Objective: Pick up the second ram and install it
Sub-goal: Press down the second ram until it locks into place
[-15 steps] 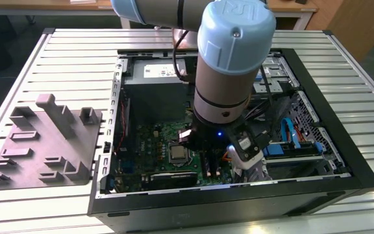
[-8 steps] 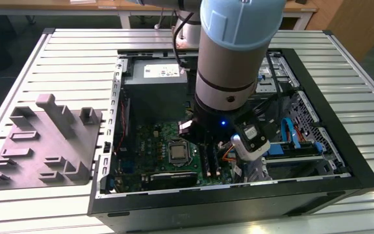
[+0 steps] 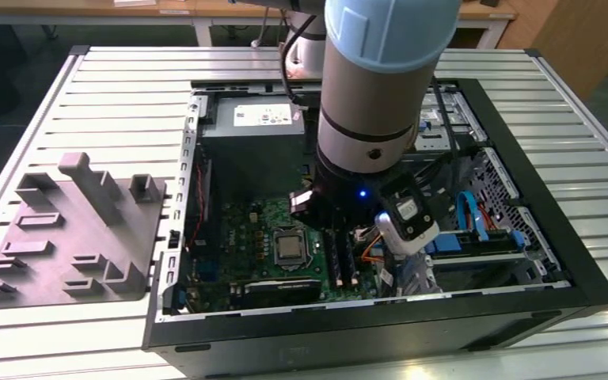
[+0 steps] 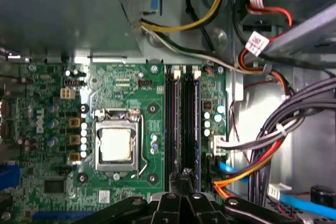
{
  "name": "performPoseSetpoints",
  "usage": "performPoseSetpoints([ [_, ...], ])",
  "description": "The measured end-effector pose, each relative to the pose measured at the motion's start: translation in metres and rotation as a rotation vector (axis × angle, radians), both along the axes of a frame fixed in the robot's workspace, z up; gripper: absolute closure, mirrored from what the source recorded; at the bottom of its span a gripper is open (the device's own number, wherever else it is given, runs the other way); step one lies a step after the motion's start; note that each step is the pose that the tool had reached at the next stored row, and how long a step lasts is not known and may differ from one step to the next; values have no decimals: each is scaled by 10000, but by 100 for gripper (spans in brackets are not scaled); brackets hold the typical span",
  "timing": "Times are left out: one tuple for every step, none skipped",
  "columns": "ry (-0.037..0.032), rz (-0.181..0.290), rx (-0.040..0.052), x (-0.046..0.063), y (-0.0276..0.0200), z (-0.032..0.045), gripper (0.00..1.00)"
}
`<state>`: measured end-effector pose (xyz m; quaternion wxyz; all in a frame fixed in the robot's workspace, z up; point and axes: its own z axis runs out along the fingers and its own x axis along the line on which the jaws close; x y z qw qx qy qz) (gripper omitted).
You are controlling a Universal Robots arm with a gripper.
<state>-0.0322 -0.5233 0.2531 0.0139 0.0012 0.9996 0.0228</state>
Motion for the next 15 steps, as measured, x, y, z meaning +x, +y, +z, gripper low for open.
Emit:
performPoseSetpoints([
  [-1, 0, 2, 0, 28, -1, 90],
  [0, 0, 1, 0, 58, -1, 90],
  [0, 0, 1, 0, 87, -1, 90],
  [0, -1, 1, -1, 116, -1, 90],
  [-1, -1, 1, -1, 143, -1, 90],
  [-1, 0, 2, -1, 167, -1, 90],
  [-1, 0, 3, -1, 187, -2, 90],
  [-1, 0, 2, -1, 202, -2, 90],
  [0, 0, 3, 0, 211, -2, 90],
  [-1, 1, 1, 0, 214, -2, 90],
  [1, 2, -2, 0, 213, 2, 90],
  [1, 1, -2, 0, 213, 15, 90],
  [0, 0, -1, -1, 214, 26, 90],
  [-1, 0, 1, 0, 214, 29, 90],
  [-1, 0, 3, 0, 214, 28, 90],
])
